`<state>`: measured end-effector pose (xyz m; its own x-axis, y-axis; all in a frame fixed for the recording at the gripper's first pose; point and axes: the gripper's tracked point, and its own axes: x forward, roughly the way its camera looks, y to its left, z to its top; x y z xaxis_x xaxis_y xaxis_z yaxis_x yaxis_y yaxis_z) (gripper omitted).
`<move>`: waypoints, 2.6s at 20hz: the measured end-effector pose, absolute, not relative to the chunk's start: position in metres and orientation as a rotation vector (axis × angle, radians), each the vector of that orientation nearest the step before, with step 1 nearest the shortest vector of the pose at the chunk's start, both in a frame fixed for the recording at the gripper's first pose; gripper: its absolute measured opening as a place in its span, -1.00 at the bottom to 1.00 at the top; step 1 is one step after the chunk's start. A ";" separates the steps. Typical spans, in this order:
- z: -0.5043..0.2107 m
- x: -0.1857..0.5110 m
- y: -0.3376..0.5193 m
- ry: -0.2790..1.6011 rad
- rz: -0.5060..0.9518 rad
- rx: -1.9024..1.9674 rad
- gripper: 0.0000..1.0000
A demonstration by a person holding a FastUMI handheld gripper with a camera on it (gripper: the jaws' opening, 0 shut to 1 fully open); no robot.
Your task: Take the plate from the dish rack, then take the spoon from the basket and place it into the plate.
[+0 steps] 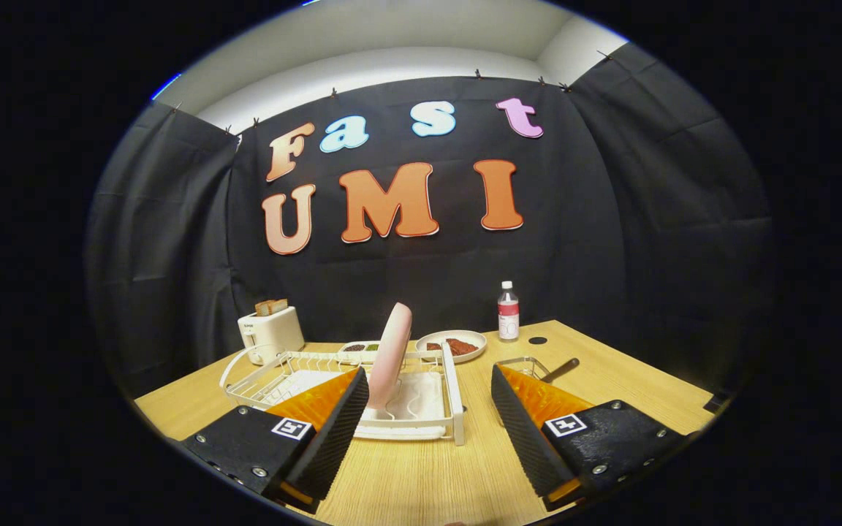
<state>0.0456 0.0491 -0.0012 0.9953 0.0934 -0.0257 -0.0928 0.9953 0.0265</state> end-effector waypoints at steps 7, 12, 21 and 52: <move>0.015 0.123 0.074 0.077 0.125 0.087 0.99; 0.022 0.169 0.088 0.110 0.100 0.052 0.97; -0.015 0.220 0.114 0.297 0.079 0.000 0.97; 0.025 0.244 0.115 0.271 -0.103 -0.095 -0.61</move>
<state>0.2439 0.1149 0.0249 0.9583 -0.1142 -0.2621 0.0886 0.9902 -0.1076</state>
